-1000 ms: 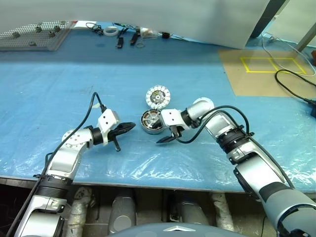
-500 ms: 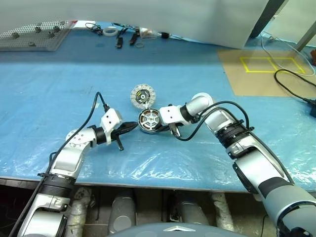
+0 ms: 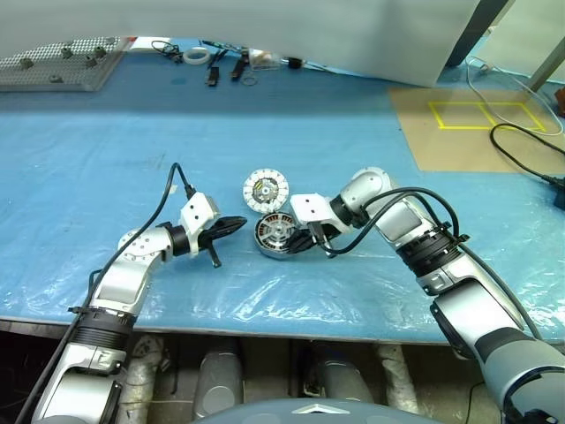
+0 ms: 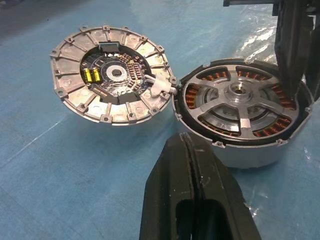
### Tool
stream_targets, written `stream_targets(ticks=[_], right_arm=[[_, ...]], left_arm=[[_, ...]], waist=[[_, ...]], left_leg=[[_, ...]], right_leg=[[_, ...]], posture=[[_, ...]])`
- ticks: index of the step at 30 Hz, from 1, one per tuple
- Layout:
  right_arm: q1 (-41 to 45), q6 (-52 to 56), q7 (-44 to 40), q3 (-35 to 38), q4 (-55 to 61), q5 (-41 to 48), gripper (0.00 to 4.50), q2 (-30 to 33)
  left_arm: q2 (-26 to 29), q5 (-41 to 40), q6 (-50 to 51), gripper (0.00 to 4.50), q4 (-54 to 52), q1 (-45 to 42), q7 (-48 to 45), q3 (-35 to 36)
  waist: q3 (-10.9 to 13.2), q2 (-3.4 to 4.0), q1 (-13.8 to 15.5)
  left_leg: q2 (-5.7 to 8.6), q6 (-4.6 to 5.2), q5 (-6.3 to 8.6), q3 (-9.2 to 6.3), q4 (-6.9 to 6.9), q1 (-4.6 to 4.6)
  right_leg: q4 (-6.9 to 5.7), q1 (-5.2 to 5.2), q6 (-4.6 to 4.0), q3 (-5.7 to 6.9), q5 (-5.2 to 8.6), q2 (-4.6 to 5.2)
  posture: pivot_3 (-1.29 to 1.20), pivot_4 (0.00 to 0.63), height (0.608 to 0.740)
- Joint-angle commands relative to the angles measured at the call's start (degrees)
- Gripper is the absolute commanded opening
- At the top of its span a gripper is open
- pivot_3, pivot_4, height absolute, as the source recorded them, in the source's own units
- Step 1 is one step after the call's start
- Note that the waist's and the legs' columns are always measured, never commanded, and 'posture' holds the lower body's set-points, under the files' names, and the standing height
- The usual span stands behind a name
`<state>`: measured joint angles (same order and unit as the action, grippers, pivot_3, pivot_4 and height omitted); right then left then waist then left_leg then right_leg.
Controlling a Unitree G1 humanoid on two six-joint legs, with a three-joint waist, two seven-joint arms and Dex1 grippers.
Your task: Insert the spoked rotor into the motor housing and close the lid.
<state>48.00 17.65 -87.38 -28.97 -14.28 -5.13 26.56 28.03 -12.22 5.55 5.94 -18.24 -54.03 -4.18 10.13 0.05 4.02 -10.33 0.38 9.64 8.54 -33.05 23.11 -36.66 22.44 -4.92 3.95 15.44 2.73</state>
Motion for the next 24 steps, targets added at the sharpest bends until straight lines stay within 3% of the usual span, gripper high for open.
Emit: stream_targets(ticks=[1, 13, 19, 24], right_arm=[[-0.43, 5.58, -0.81, -0.54, 2.94, 2.01, 0.11, -0.75], [-0.37, 11.87, 2.50, -1.26, 1.70, 3.32, 0.11, -3.12], [-0.04, 12.86, 2.41, -1.71, 2.79, 4.40, 1.89, -2.97], [2.18, 11.66, 2.18, -0.71, 3.25, 5.53, 1.89, -2.55]], left_arm=[[0.46, -0.47, -0.70, 0.00, -1.14, -0.72, -0.40, 0.31], [1.56, -0.50, -0.06, 0.00, -1.74, -0.46, -0.97, 0.67], [1.87, -0.63, -0.10, 0.00, -1.54, -0.68, -0.89, 0.75], [2.00, -0.55, -0.57, 0.00, -1.14, -1.06, -0.88, 0.87]], waist=[[0.00, 0.00, 0.00], [0.00, 0.00, -0.07], [0.00, 0.01, -0.01], [0.00, 0.01, -0.01]], left_leg=[[0.00, 0.00, 0.00, 0.00, 0.00, 0.00], [-0.01, -0.02, 0.00, 0.00, 0.00, -0.07], [0.00, -0.02, 0.00, 0.01, 0.00, -0.05], [0.00, -0.02, 0.00, 0.00, 0.00, -0.05]], right_leg=[[0.00, 0.00, 0.00, 0.00, 0.00, 0.00], [-0.01, -0.03, 0.00, -0.01, 0.00, 0.00], [0.00, -0.02, 0.00, -0.02, 0.00, 0.00], [-0.01, -0.02, 0.00, -0.02, 0.00, 0.00]], posture=[[0.00, 0.150, 0.740], [0.00, 0.150, 0.740], [0.00, 0.150, 0.740], [0.00, 0.150, 0.740]])
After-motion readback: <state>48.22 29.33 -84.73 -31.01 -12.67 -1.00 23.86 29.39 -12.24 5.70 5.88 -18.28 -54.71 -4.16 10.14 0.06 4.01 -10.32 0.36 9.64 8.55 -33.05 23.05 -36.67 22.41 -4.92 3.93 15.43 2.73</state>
